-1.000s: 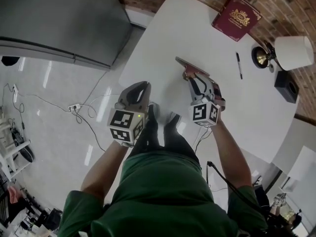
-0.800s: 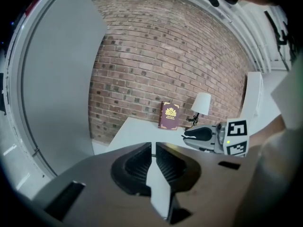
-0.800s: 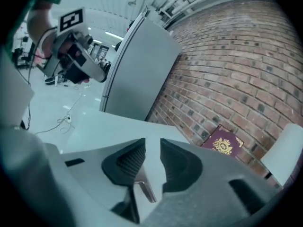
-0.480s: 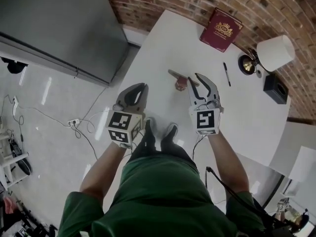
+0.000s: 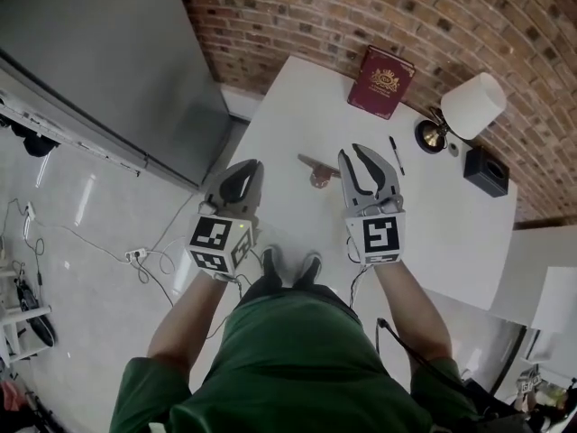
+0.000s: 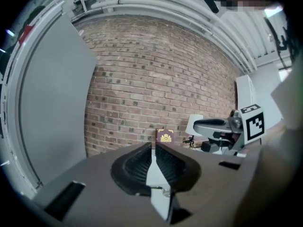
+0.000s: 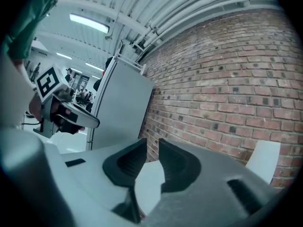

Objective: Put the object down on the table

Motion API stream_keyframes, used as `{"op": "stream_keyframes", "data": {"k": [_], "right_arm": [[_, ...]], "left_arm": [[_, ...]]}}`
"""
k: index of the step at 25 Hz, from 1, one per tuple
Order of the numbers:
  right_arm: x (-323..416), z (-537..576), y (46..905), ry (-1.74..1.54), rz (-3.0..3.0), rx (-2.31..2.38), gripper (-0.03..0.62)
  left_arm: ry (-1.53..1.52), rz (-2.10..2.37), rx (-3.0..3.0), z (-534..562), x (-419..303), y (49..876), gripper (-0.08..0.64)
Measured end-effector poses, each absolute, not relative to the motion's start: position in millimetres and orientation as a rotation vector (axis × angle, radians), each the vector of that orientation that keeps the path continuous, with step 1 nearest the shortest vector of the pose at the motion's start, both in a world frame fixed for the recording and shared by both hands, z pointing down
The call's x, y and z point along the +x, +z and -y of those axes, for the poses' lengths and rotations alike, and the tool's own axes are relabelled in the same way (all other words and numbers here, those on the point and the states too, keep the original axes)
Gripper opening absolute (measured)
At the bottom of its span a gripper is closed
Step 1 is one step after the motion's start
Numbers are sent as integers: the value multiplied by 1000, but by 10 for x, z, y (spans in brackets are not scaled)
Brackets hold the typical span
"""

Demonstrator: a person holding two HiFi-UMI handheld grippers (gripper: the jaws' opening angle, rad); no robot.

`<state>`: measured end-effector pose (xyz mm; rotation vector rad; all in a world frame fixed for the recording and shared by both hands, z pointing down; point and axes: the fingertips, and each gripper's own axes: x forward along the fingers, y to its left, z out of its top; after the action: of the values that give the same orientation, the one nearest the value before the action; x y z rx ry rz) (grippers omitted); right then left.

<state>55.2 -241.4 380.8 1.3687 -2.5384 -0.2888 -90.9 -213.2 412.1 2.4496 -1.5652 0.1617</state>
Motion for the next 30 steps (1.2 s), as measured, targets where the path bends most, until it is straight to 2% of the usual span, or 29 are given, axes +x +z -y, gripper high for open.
{"op": "stream_keyframes", "data": {"k": [12,21,30], "right_arm": [[713,2270,3341,-178,2601,1502,51],[727,2164,3005,-181,2652,1559,13],[837,2143,2816,-205,2667,1598,11]], "left_arm": [[-58,1580,2600,2077,-763,3273,25],[-186,1546,2660,2070,-667,2868,25],[-255,1501,2686,2130,-542,2615,25]]}}
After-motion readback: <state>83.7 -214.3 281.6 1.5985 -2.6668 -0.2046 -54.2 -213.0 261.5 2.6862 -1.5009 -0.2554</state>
